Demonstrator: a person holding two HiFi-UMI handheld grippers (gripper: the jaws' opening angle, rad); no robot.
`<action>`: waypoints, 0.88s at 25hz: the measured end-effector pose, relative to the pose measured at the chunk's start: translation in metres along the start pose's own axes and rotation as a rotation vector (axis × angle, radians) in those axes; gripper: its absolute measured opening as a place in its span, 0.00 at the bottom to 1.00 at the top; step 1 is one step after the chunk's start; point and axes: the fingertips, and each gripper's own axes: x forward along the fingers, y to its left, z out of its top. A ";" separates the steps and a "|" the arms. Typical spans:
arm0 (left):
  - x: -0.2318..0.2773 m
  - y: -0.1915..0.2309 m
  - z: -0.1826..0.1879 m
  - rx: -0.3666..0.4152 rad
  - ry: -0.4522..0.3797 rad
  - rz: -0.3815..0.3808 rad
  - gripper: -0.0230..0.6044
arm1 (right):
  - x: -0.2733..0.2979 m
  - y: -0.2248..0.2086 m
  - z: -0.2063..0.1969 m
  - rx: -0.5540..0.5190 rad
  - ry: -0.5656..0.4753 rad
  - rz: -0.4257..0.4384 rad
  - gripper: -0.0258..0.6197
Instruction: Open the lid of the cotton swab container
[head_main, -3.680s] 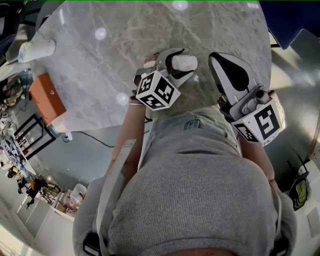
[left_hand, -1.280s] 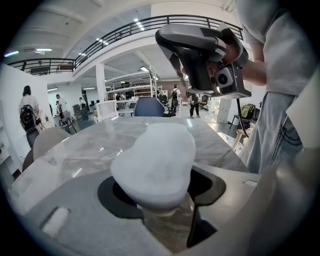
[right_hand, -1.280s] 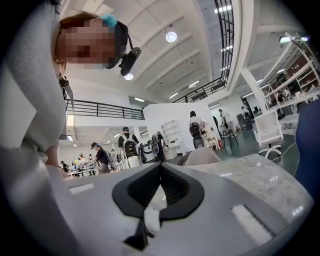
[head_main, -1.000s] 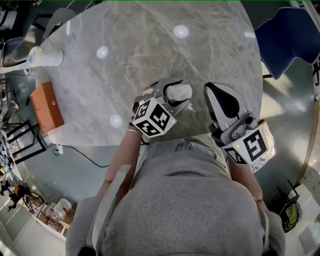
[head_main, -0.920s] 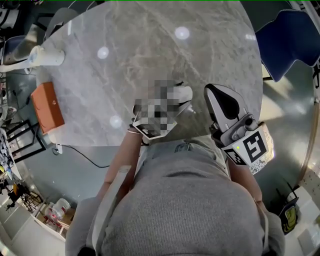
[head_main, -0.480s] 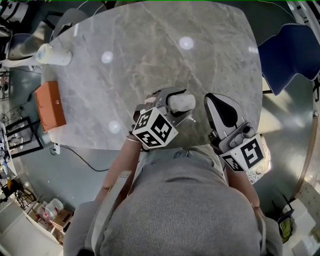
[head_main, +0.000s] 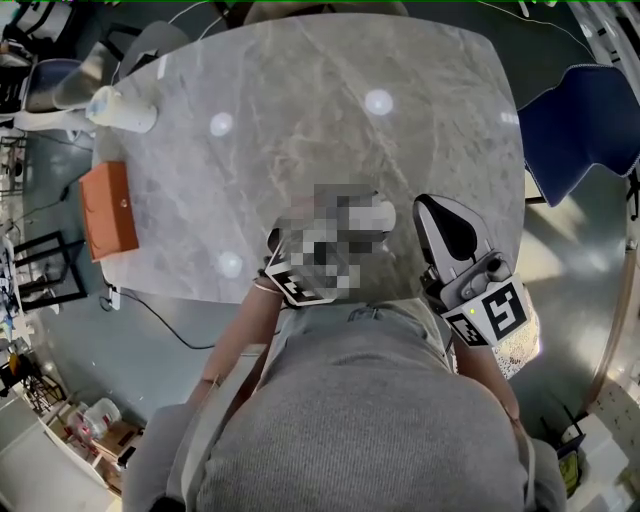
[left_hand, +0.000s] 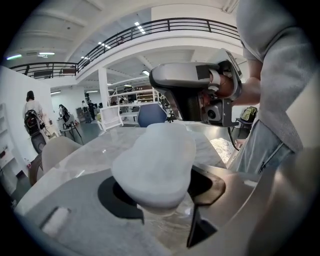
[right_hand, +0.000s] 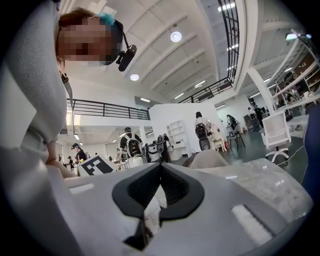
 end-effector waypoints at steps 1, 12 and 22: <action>-0.001 0.001 0.002 0.001 -0.001 0.000 0.44 | 0.000 0.000 0.001 -0.002 -0.001 0.001 0.04; -0.016 0.008 0.017 0.011 -0.011 0.009 0.44 | 0.002 0.002 0.003 -0.013 -0.009 -0.001 0.04; -0.028 0.013 0.031 0.024 -0.022 0.018 0.44 | 0.001 0.005 0.006 -0.034 -0.018 0.004 0.04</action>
